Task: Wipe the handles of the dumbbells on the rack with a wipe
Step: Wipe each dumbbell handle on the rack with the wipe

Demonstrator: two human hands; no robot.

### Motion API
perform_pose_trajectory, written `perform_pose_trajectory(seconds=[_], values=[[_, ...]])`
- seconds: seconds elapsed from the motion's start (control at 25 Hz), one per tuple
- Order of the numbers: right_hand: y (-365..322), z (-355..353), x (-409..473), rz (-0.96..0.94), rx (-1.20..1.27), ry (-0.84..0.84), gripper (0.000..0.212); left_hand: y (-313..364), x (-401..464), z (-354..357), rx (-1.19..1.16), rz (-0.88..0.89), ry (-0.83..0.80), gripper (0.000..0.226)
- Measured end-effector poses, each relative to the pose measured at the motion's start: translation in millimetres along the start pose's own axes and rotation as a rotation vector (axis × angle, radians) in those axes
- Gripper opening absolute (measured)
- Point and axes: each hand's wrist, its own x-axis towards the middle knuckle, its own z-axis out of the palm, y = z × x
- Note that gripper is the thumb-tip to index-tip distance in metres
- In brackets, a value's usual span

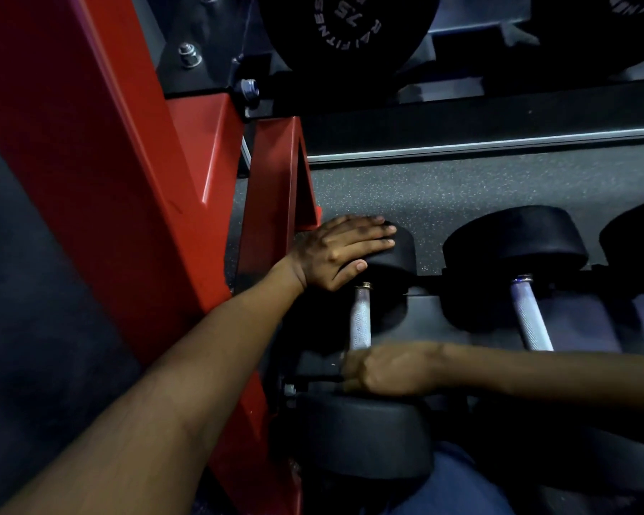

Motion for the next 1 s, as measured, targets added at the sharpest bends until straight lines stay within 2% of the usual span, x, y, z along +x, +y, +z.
perform_pose_trajectory(seconds=[0.04, 0.08, 0.16, 0.2, 0.24, 0.32, 0.36, 0.44, 0.52, 0.56, 0.64, 0.68, 0.72, 0.8, 0.84, 0.88, 0.96, 1.0], values=[[1.8, -6.9, 2.9, -0.056, -0.018, -0.065, 0.034, -0.4, 0.7, -0.1, -0.005, -0.004, 0.001, 0.051], [15.5, -19.2, 6.2, -0.035, -0.092, -0.058, 0.034, -1.0, 0.8, 0.0, -0.012, -0.006, 0.002, 0.052], [28.0, -31.2, 11.4, 0.186, -0.108, 0.057, 0.033, -1.3, -0.7, 1.1, -0.012, -0.006, 0.005, 0.053], [26.9, -30.8, 16.7, 0.192, -0.131, 0.122, 0.036, -1.0, -1.0, 1.3, -0.007, -0.009, 0.006, 0.053], [17.3, -24.4, 20.0, 0.149, -0.108, 0.095, 0.037, -0.9, -0.7, 1.0, -0.008, -0.014, 0.004, 0.054], [-14.9, -9.2, 15.4, -0.002, 0.093, 0.033, 0.022, 0.5, 0.4, -0.4, -0.010, -0.020, 0.007, 0.054], [-22.7, -5.7, 5.2, -0.042, 0.253, 0.055, 0.022, 1.6, 0.4, -0.7, -0.007, -0.021, 0.012, 0.054], [-21.6, -6.8, -27.5, 0.061, 0.553, 0.031, 0.044, 1.7, 0.4, -1.7, -0.009, -0.023, 0.012, 0.054], [-17.8, 3.9, -64.0, 0.255, 0.734, 0.042, 0.051, 1.2, 0.2, -1.4, -0.017, -0.023, 0.003, 0.054], [-20.0, 8.6, -74.2, 0.432, 0.828, 0.105, 0.043, 0.8, 0.0, -0.4, -0.019, -0.023, 0.001, 0.054], [-22.9, 23.5, -69.0, 0.946, 1.170, 0.450, 0.027, 0.4, -0.8, 0.7, -0.026, -0.023, 0.005, 0.053], [-24.8, 26.0, -52.2, 1.169, 1.416, 0.529, 0.031, 0.2, -1.2, 0.8, -0.025, -0.021, 0.010, 0.051], [-24.4, 24.9, -35.5, 1.271, 1.704, 0.514, 0.033, 0.0, -1.2, 0.8, -0.020, -0.018, 0.015, 0.050], [-10.9, 15.8, -3.2, 1.232, 2.031, 0.383, 0.036, 0.2, -0.8, 0.8, -0.016, -0.015, 0.017, 0.048], [-0.1, 7.0, 8.6, 1.229, 2.052, 0.469, 0.038, 0.0, -1.0, 1.0, -0.017, -0.015, 0.015, 0.048], [10.4, -4.5, 17.2, 1.256, 2.124, 0.649, 0.040, -0.4, -1.1, 1.2, -0.018, -0.016, 0.015, 0.048], [13.7, -14.4, 28.3, 1.291, 2.098, 0.970, 0.037, -1.2, -1.7, 2.7, -0.026, -0.028, 0.015, 0.049], [5.5, -13.3, 30.5, 1.314, 2.032, 0.993, 0.035, -2.4, -2.4, 3.4, -0.035, -0.034, 0.012, 0.049]])
